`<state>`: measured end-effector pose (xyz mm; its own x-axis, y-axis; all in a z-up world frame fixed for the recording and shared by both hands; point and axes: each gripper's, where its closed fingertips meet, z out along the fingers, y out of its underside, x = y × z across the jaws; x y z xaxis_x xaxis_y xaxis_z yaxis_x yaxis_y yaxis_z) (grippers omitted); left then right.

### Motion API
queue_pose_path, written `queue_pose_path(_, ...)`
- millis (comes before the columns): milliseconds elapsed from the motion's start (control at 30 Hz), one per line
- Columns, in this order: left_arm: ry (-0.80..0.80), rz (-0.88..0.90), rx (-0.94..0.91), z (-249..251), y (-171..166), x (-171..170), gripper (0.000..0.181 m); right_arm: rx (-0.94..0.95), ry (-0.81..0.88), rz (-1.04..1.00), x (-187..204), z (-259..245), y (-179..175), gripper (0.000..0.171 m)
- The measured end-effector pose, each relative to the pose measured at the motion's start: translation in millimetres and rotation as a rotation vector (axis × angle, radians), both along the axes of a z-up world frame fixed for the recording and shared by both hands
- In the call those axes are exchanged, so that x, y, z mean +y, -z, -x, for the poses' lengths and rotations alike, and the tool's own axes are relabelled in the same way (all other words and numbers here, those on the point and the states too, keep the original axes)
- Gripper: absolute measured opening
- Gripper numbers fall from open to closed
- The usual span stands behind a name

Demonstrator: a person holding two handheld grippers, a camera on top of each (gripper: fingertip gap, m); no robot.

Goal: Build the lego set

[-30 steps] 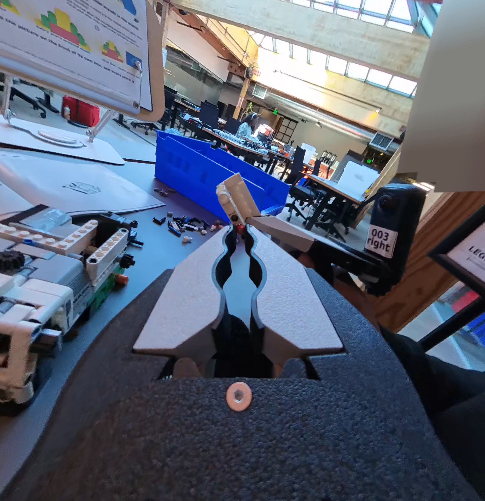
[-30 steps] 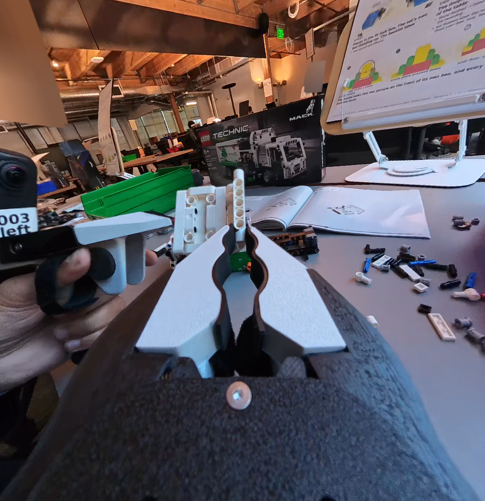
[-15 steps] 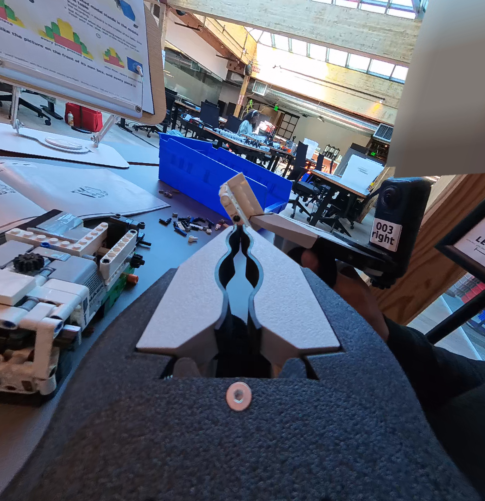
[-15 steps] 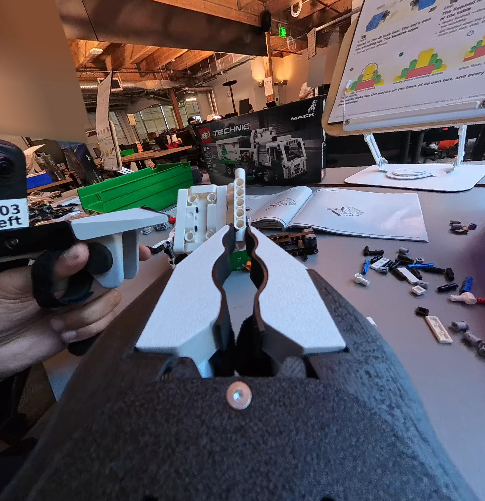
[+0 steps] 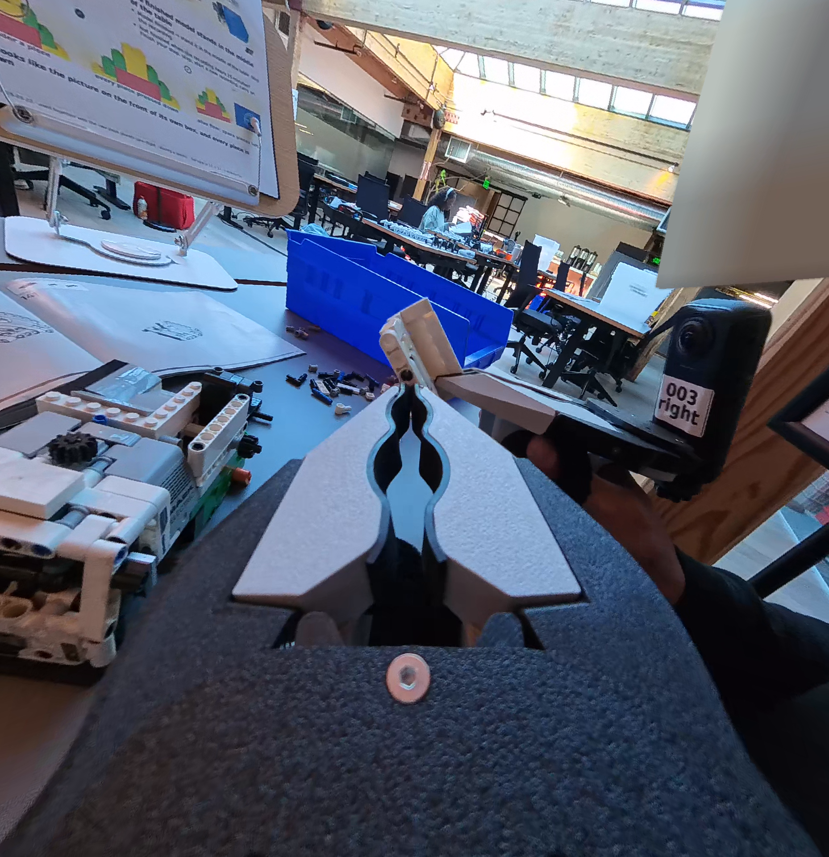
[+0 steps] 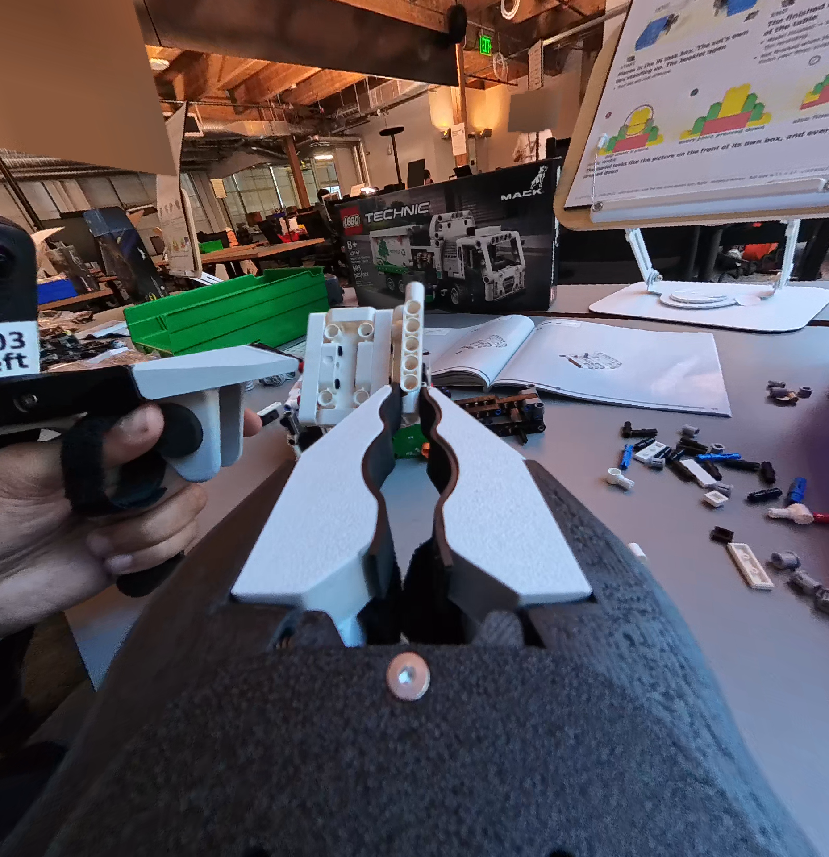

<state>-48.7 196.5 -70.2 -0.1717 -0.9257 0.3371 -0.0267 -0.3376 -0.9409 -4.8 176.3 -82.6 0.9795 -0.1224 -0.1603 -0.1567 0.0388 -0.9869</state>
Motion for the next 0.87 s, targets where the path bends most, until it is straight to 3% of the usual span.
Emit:
queue_pose_path(233,0.005,0.011,0.019,-3,4,1,0.0,0.026,-0.003,0.023,1,-2,4,0.007)
queue_pose_path(367,0.08,-0.013,0.052,-2,7,-3,0.0,0.144,-0.068,0.11,2,-8,11,0.007)
queue_pose_path(467,0.088,-0.174,0.054,11,5,1,0.007,0.191,-0.147,0.326,-2,-15,23,0.006)
queue_pose_path(633,0.118,-0.455,0.243,29,39,12,0.01,0.168,-0.271,0.843,-37,-13,67,0.007)
queue_pose_path(867,0.263,-0.65,0.486,42,99,7,0.018,0.072,-0.303,0.944,-40,-7,94,0.006)
